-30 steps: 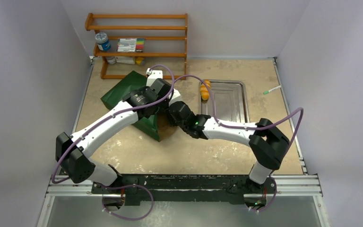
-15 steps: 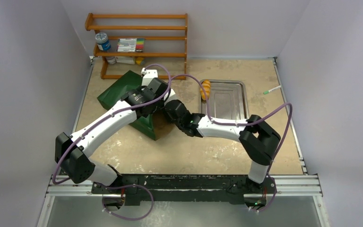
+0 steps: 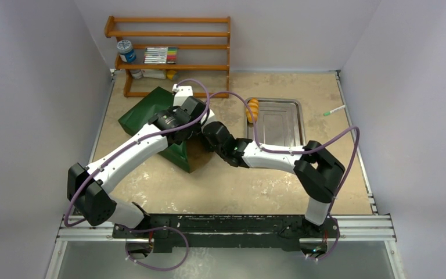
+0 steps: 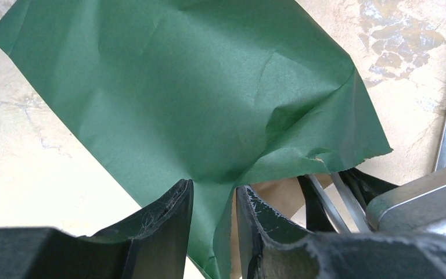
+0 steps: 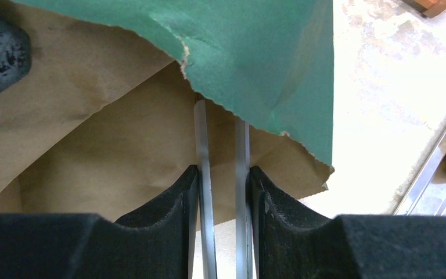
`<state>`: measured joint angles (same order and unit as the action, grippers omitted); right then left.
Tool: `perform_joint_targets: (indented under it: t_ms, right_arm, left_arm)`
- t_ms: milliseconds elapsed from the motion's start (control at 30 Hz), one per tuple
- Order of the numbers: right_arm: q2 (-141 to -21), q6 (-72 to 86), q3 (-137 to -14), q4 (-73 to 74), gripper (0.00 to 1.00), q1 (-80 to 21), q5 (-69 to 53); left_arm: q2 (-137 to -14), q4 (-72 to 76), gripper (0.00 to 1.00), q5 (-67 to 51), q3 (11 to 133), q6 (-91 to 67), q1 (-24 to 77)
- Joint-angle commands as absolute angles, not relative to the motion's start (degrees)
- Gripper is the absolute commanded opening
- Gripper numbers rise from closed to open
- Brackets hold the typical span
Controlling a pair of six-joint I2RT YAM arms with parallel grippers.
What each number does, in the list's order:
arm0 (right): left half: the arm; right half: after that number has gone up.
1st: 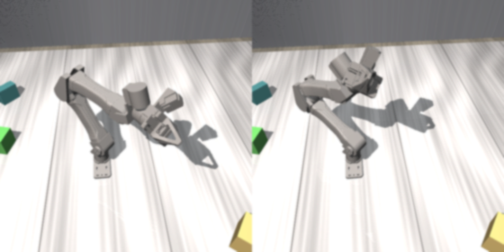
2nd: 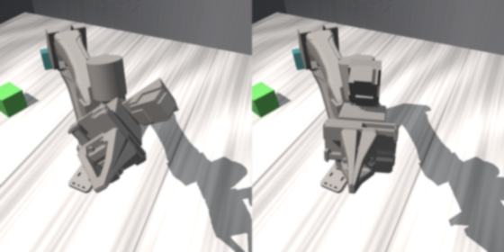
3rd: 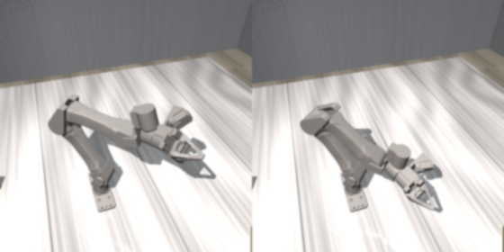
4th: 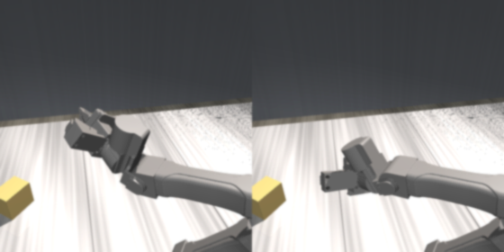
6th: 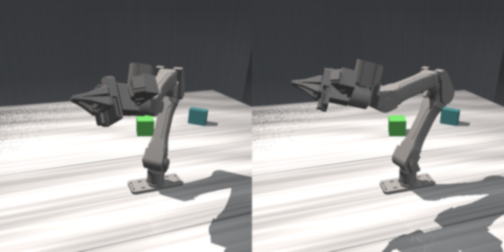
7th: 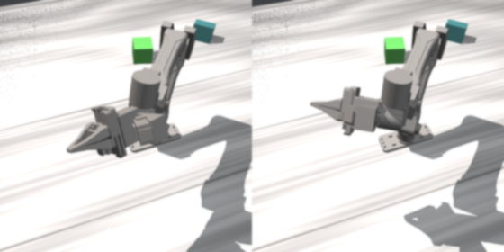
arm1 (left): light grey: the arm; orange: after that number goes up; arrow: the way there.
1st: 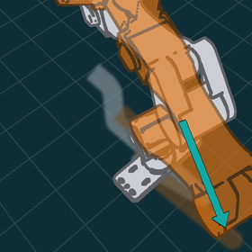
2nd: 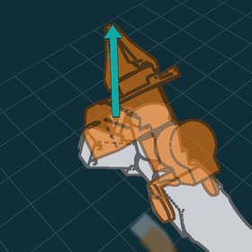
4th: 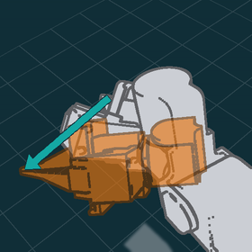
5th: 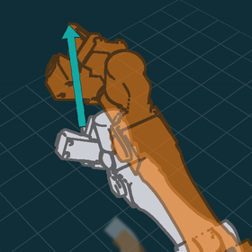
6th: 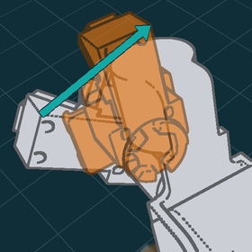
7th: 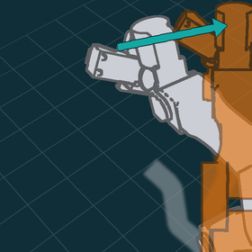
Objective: Take the fake bread out of the paper bag
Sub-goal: Take out the fake bread from the paper bag.
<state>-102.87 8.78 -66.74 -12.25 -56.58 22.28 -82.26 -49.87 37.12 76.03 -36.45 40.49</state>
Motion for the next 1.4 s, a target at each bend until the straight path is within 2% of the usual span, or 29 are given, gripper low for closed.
perform_joint_targets:
  t_ms: [0, 200, 433, 733, 1133, 1367]
  right_arm:
    - [-99.2, 7.5, -67.7, -11.4, 0.0, -57.2, 18.1]
    - [-99.5, 7.9, -67.5, -10.2, 0.0, -57.3, 17.6]
    - [-103.5, 7.7, -71.0, -10.0, 0.19, -57.2, 18.1]
    - [-108.1, 7.2, -75.2, -10.4, 0.29, -57.3, 17.6]
    - [-108.8, 8.1, -74.5, -11.3, 0.38, -57.6, 15.5]
    - [-110.6, 8.8, -75.2, -11.8, 0.4, -57.9, 15.4]
  left_arm:
    - [-80.8, -46.1, 0.33, 34.6, 76.5, -37.4, 41.7]
    - [-80.8, -45.9, 0.35, 34.4, 76.3, -38.8, 41.7]
    - [-79.8, -45.6, 0.35, 34.3, 75.3, -40.2, 41.7]
    - [-79.4, -46.2, 0.35, 34.4, 75.3, -39.8, 41.7]
    - [-79.1, -45.9, 0.34, 34.3, 74.6, -38.8, 41.7]
    - [-79.0, -45.4, 0.34, 33.6, 73.9, -39.0, 41.7]
